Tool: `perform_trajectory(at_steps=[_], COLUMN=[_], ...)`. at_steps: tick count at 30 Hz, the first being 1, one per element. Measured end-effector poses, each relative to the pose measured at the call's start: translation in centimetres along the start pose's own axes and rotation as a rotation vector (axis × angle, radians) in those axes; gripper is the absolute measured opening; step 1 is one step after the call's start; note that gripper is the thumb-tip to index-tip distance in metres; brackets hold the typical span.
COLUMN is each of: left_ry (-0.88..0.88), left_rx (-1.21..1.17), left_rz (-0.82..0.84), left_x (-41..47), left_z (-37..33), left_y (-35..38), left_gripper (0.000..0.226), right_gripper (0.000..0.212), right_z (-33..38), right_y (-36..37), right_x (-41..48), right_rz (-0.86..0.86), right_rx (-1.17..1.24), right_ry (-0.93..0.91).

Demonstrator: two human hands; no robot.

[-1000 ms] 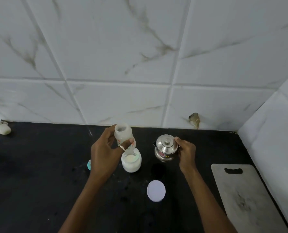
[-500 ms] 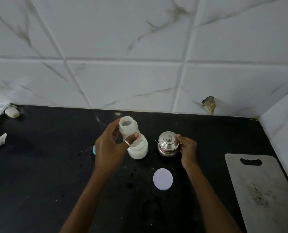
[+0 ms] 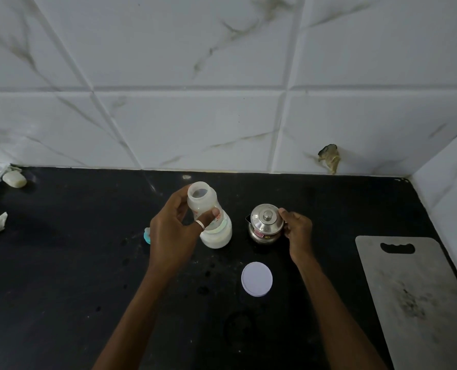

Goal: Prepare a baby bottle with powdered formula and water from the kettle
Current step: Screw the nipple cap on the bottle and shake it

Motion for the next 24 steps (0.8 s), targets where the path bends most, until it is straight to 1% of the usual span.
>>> perform_trajectory(at_steps=[4, 6, 9, 11, 13, 19, 24], left_ry=[0.004, 0.006, 0.011, 0.007, 0.004, -0.006, -0.001], left_rx=[-0.007, -0.013, -0.021, -0.027, -0.038, -0.039, -0.029], left_rz=[0.001, 0.001, 0.001, -0.001, -0.004, -0.017, -0.040], left_x=[-0.2, -0.3, -0.5, -0.7, -1.0, -2.2, -3.1], left_z=[0.2, 0.2, 0.0, -0.3, -0.5, -1.4, -1.8], left_y=[0.1, 0.2, 0.2, 0.2, 0.0, -0.7, -2.1], left_gripper=[0.060, 0.060, 0.060, 0.058, 0.057, 0.059, 0.056], right_gripper=[0.033, 0.031, 0.036, 0.038, 0.037, 0.029, 0.022], right_z=[0.3, 0.3, 0.4, 1.0, 2.1, 5.6, 7.3], right_y=[-0.3, -0.5, -0.9, -1.1, -1.2, -0.3, 2.0], right_x=[-0.8, -1.2, -2.0, -2.9, -3.9, -7.2, -9.4], right_rz=[0.027, 0.015, -0.091, -0.164, -0.185, -0.159, -0.069], right_rx=[-0.052, -0.111, -0.261, -0.353, -0.384, -0.409, -0.419], right_ry=[-0.053, -0.078, -0.117, -0.176, -0.237, -0.384, -0.462])
Point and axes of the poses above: each hand's wrist, its own x-axis towards the middle knuckle, its own y-axis out of the palm, z = x × y, the point moved 2 cm from there along x, towards the middle knuckle, and after that the axes turned 6 degrees about z, right-handed, at the moved point
